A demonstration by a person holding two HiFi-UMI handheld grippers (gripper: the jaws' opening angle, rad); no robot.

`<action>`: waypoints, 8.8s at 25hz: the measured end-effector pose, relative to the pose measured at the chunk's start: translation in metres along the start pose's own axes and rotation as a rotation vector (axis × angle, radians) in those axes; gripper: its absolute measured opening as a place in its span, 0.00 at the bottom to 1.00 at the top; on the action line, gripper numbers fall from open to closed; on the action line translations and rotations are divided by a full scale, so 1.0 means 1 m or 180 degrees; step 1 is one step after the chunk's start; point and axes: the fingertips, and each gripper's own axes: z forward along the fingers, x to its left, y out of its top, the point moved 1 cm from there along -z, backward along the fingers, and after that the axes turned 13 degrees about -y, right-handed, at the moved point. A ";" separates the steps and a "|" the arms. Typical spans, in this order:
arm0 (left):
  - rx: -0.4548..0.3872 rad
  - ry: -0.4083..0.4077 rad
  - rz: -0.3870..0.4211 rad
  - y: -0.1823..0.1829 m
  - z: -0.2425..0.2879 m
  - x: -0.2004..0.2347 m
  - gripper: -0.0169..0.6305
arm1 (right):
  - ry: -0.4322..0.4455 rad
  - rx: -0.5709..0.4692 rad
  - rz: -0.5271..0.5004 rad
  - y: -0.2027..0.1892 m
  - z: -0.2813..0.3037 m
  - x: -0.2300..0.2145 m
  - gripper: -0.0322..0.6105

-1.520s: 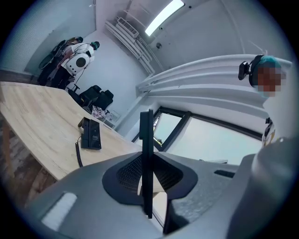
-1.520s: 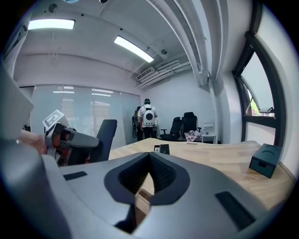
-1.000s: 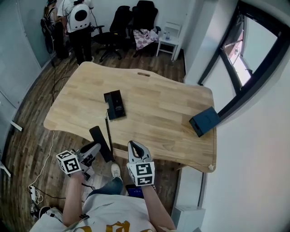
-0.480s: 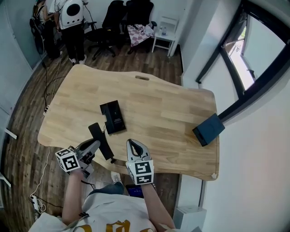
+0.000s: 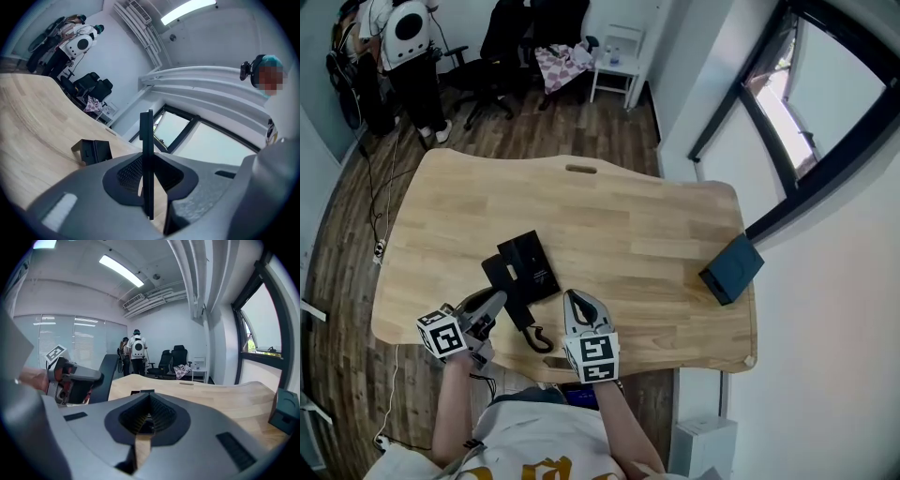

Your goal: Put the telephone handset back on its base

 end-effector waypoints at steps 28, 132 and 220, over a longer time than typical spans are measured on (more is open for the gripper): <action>0.0042 -0.0157 -0.0140 0.027 0.007 0.036 0.14 | 0.0092 -0.0019 -0.0013 0.013 0.056 0.025 0.06; 0.0017 0.0364 -0.1167 -0.047 0.026 0.176 0.14 | 0.0383 0.0799 0.0057 -0.089 0.161 -0.004 0.06; 0.0035 0.1013 0.1187 0.037 -0.036 0.011 0.03 | 0.0057 -0.0257 -0.0150 0.027 0.021 0.045 0.06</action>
